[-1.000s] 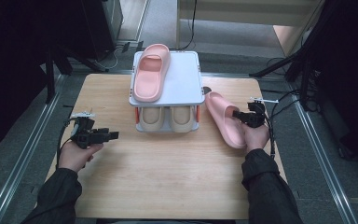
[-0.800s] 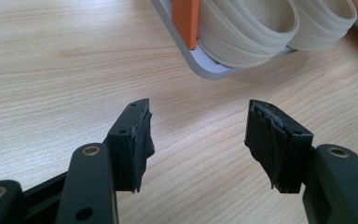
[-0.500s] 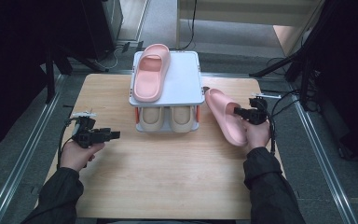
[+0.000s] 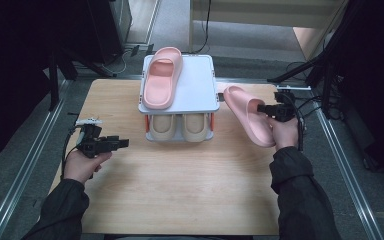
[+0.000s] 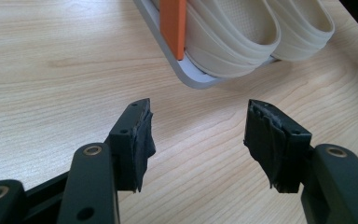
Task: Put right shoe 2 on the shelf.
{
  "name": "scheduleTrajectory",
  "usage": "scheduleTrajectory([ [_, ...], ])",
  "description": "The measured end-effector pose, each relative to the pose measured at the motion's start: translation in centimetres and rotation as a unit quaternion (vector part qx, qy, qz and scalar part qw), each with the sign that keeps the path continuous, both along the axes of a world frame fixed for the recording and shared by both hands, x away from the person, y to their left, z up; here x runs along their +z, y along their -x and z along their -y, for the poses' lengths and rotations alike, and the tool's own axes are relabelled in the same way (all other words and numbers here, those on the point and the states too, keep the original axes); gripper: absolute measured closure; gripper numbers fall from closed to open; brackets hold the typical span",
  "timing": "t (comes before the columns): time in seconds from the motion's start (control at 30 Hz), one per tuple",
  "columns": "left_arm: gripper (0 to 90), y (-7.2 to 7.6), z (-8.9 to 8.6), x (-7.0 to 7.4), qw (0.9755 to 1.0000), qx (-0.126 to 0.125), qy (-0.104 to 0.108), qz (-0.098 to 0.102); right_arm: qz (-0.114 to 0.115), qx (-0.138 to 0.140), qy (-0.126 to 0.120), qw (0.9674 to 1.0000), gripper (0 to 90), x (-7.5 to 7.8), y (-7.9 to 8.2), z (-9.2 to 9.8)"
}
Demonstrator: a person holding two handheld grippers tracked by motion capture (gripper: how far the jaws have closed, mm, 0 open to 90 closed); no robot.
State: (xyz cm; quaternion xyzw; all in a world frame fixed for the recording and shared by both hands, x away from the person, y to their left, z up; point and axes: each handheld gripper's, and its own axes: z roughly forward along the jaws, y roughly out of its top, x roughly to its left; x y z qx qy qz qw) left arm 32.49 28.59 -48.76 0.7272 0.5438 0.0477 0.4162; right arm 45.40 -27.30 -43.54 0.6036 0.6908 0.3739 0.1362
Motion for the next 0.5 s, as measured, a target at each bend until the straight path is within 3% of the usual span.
scheduleTrajectory([
  [0.37,42.3,0.2,0.2,0.3,0.9997,-0.016,0.008,0.015,0.003,0.009,0.011,0.9999,80.4,4.9,-0.9,-0.8],
  [0.5,43.2,0.0,0.4,0.2,0.9997,-0.018,0.011,0.009,0.01,0.013,0.006,0.9999,79.9,6.9,-1.3,-1.3],
])
